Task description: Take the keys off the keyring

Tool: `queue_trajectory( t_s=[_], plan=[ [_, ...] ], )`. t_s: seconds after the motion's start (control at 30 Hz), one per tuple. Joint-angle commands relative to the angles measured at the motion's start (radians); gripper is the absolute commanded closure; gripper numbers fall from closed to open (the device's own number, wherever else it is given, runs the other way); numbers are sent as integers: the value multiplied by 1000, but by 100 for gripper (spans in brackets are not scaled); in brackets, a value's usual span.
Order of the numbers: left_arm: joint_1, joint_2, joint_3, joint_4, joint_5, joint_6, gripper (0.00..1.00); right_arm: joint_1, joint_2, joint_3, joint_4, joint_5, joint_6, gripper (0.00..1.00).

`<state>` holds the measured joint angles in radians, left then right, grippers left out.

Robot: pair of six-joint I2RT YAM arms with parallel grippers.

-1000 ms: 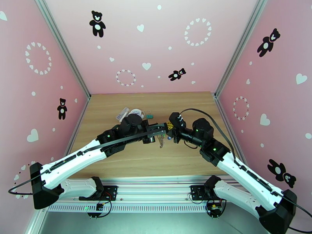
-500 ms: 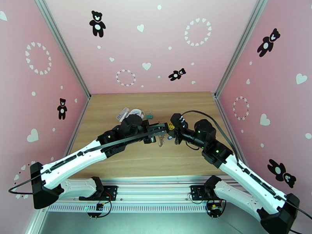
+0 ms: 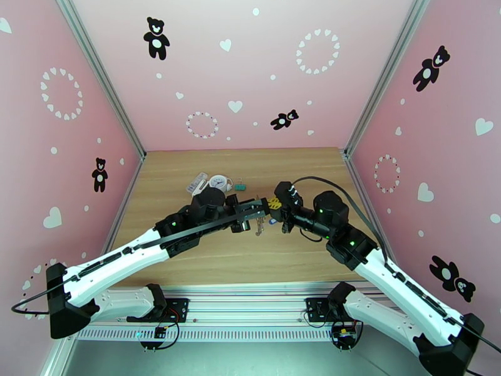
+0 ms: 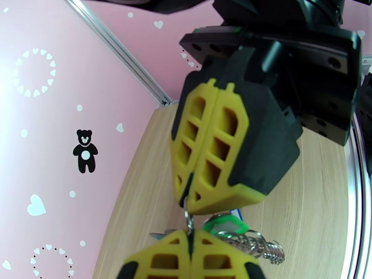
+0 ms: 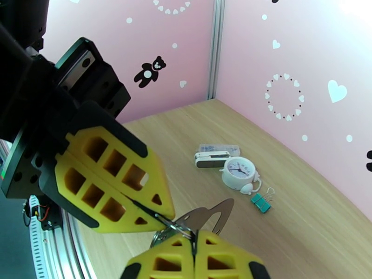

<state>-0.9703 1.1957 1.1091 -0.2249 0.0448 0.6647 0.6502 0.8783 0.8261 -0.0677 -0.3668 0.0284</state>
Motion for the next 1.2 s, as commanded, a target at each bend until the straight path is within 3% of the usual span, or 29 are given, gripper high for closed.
queue_trajectory(
  t_s=[0.0,0.47,0.77,0.9,1.07,1.17],
  plan=[
    [4,-32,-8,44,4,-14,100,-9,28,46,-7,-44,57,94],
    [5,-25,-5,54,-17,3,100,-43,-2,56,-47,-100,154,79],
    [4,-21,-3,57,-25,5,100,-55,-9,79,-56,-187,223,80],
    [5,-22,-4,63,-28,6,100,-59,-20,88,-88,-164,218,81],
    [4,-24,-11,76,-32,11,100,-140,-55,53,-41,-229,320,74],
    [4,-13,5,68,-19,12,100,-144,-50,71,-121,-238,262,70]
  ],
)
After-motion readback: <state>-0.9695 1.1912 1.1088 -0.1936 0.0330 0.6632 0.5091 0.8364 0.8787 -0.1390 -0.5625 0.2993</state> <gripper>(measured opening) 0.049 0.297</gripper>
